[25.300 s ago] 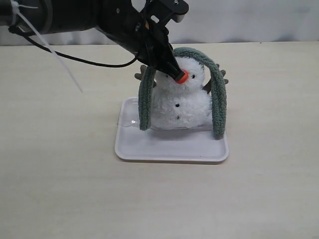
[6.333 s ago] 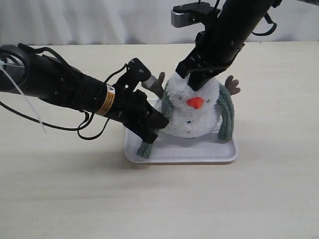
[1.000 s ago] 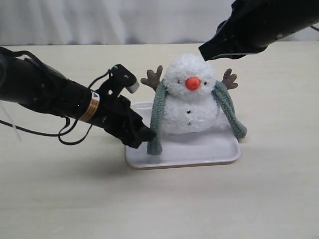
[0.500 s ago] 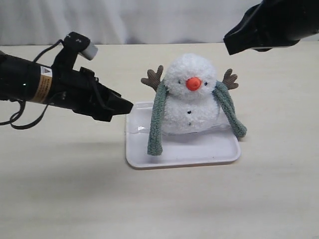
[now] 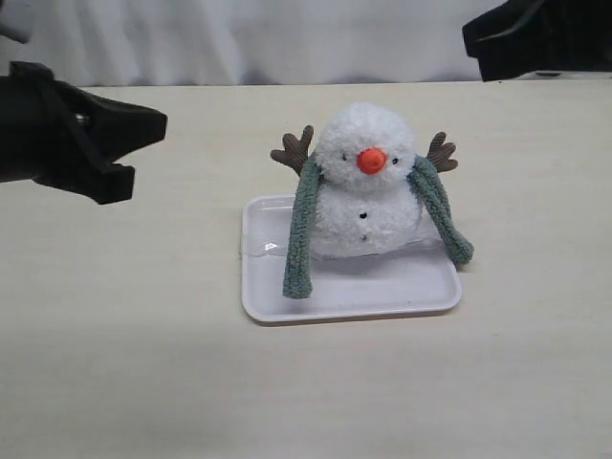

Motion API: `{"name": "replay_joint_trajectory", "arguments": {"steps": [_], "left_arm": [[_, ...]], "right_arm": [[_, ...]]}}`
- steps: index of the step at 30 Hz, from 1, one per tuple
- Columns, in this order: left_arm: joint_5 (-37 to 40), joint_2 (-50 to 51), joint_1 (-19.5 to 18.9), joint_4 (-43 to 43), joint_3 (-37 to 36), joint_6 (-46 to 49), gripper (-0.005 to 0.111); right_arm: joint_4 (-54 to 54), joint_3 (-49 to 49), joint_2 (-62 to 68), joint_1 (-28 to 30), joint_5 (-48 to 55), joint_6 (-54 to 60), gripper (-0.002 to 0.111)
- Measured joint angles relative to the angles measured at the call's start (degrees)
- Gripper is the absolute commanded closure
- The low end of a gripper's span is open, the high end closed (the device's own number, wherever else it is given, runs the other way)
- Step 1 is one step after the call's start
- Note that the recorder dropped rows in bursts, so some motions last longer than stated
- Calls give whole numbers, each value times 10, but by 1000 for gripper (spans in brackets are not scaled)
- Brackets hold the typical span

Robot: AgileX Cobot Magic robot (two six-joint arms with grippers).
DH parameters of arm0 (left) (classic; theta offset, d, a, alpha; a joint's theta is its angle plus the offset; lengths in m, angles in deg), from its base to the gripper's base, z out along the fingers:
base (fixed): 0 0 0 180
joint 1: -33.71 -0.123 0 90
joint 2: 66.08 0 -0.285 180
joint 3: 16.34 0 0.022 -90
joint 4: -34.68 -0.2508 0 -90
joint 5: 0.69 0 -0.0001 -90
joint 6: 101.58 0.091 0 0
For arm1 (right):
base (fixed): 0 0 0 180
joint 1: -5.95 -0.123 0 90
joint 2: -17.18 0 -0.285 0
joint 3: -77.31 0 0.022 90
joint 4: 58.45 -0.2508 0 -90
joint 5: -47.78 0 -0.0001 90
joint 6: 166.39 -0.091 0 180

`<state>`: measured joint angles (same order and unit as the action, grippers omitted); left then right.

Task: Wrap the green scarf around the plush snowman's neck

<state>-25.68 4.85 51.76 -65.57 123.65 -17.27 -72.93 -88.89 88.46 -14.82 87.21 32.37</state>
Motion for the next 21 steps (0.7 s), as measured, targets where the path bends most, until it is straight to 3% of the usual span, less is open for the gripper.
{"name": "replay_joint_trajectory", "arguments": {"steps": [6,11,14,16,19,21], "left_arm": [[-4,-153,0,0,-10,-38,107],[-45,-231,0,0,-28,-58,107],[-67,-264,0,0,-38,-59,107],[-69,-277,0,0,-38,-59,107],[-103,-285,0,0,-38,-60,107],[-122,-285,0,-1,-38,-60,107]], "right_arm": [[0,18,-37,0,-11,-1,104],[41,75,-22,0,-3,-44,81],[48,82,-15,0,3,-47,75],[88,89,-14,0,4,-71,75],[231,116,33,0,8,-193,75],[240,121,71,0,15,-211,75]]}}
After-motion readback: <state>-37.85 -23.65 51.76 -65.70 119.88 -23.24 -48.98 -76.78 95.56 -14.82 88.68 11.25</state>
